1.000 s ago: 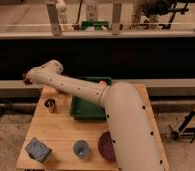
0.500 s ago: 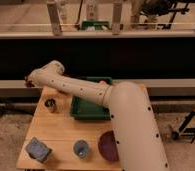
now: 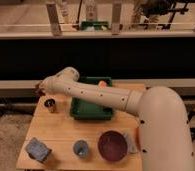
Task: Place grapes in purple bowl
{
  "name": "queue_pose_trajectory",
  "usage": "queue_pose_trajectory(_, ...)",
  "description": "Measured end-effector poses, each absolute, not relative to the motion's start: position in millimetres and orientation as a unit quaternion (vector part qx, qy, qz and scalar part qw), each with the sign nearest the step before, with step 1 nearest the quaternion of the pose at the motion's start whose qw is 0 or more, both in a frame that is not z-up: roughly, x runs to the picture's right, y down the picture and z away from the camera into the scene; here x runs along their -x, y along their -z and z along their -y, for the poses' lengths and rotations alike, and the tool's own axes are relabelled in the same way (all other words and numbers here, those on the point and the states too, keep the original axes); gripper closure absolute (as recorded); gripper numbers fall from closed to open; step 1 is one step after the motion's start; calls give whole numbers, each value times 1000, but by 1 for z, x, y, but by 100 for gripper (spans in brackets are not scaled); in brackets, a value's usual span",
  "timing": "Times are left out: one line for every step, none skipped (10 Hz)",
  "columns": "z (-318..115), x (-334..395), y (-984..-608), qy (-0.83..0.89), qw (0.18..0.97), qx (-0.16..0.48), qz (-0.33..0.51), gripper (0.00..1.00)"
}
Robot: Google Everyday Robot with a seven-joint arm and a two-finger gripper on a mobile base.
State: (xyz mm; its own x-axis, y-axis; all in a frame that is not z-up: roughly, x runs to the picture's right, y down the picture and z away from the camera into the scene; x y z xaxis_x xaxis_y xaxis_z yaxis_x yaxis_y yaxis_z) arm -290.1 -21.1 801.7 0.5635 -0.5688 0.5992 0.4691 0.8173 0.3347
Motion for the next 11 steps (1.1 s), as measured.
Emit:
queue_pose_trajectory(20, 289, -798, 293, 880, -65, 368, 100)
queue_pose_trajectory(18, 284, -795, 291, 879, -61, 373, 100)
queue_pose_trajectory(16, 277, -790, 289, 876, -57, 382, 100)
queue_pose_trajectory(13, 274, -786, 290, 872, -52, 390, 100)
queue_pose_trajectory(6, 270, -778, 290, 866, -42, 405, 100)
queue_pose_trajectory(-3, 263, -771, 292, 861, -28, 415, 100)
queue_pose_trajectory(-17, 255, -761, 296, 856, -10, 424, 100)
queue_pose_trajectory(-25, 248, -754, 299, 852, 2, 429, 100)
queue_pose_trajectory(-33, 236, -747, 301, 851, 16, 431, 100)
queue_pose_trajectory(-41, 220, -737, 302, 851, 31, 429, 100)
queue_pose_trajectory(-47, 206, -730, 302, 852, 40, 425, 100)
